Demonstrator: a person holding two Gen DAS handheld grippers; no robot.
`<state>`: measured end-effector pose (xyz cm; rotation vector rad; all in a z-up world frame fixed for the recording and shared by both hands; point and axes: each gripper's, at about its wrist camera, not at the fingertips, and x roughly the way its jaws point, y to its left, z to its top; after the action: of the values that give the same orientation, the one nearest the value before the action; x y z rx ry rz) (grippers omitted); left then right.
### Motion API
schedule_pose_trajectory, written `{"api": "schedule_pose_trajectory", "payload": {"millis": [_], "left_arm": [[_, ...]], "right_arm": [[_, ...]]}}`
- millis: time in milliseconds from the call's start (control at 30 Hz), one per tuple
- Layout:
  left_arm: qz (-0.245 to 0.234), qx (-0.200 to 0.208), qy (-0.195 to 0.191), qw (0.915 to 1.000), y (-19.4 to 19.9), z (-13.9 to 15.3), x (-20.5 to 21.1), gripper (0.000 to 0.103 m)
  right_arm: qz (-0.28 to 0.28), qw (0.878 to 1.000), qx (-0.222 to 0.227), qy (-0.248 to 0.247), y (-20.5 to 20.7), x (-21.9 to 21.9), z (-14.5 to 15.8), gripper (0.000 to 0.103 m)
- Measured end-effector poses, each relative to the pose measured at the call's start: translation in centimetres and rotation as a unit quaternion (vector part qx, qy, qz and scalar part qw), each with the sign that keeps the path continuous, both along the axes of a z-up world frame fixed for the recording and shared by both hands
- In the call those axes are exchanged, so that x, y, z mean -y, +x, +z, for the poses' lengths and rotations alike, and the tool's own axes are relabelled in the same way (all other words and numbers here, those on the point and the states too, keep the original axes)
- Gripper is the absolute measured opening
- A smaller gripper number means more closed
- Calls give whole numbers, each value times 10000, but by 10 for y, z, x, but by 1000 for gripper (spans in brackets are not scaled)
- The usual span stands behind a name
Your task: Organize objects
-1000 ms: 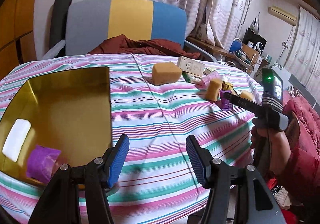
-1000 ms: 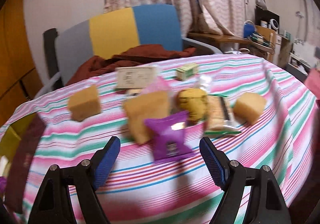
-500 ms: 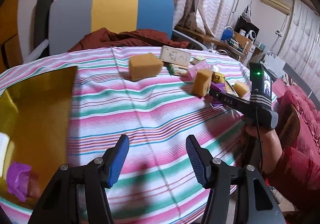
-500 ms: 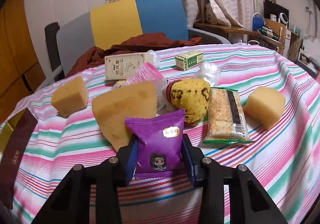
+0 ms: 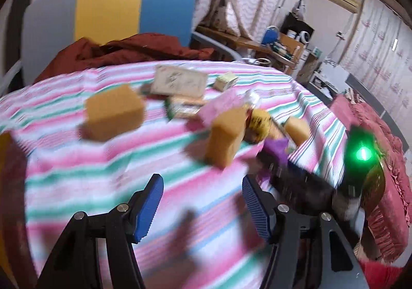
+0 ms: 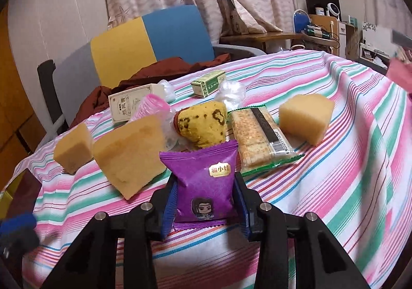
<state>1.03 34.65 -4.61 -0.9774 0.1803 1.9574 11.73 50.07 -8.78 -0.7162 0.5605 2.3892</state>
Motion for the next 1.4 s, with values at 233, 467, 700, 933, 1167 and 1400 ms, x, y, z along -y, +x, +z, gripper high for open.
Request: {"api": "schedule_pose_trajectory", "payload": {"millis": [233,467,700,933,1167,1400], "left_arm": [[-265,-92,-148,9995,-18,-7,-62,65],[-416,189,-172,9988,-29,-31,-77,42],[-643,-592,-149,9961,-6,-35,-44,35],[-400,-337,82,9986,-8,-31,-4,34],[-92,-232,264,9993,-5,-36,41,34],[-89,-327,144,9993,9,-47,63,33]], "right_arm": [[18,9999,-70,-119,1,-3,-3,41],[17,9999,-77,-150,1,-4,-5,42],[25,9998,-101,-178,1,-4,-6,42],[23,9998,-88,-167,1,-4,-7,42],[5,9999,-22,-103,0,-3,-6,42],[230,9995,99,-211,-5,-3,-4,53]]}}
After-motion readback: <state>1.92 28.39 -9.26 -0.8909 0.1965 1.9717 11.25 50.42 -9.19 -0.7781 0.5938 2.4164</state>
